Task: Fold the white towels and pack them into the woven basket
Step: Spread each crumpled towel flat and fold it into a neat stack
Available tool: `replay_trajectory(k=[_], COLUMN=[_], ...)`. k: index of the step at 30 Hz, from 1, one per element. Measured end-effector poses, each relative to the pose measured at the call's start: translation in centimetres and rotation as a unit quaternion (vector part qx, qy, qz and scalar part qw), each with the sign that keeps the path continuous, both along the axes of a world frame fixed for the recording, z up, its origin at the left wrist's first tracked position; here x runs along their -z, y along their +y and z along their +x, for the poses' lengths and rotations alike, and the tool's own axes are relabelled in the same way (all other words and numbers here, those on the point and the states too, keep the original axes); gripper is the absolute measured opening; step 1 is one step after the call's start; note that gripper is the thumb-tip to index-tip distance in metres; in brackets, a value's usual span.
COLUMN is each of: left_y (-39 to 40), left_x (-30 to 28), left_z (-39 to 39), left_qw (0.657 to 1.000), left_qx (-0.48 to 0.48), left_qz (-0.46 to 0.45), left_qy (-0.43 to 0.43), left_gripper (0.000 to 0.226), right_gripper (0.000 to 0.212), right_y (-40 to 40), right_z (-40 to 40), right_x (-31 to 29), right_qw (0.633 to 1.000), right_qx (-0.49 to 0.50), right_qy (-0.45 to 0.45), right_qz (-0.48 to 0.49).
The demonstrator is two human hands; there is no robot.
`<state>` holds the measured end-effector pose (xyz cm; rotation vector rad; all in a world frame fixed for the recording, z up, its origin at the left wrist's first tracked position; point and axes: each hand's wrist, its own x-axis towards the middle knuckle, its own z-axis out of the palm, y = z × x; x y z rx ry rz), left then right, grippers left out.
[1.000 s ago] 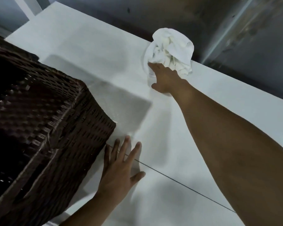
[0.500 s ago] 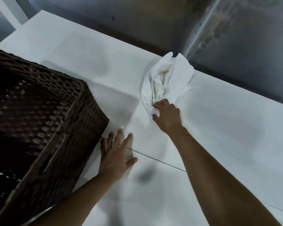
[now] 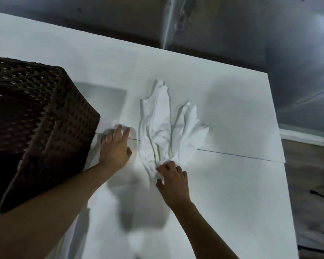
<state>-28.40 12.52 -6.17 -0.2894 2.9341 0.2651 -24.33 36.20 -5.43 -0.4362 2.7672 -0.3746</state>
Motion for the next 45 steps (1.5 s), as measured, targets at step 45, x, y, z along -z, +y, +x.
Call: replay_trajectory(k=[45], left_y=[14.2], left_x=[-13.0], left_z=[18.4], left_qw=[0.974], left_qx=[0.146], left_qz=[0.154], left_qy=[0.08], left_gripper=[0.089], right_gripper=[0.013], right_y=[10.4], right_z=[9.0], right_x=[-13.8], right_qw=[0.935], right_qx=[0.03], right_qy=[-0.134], right_qz=[-0.326])
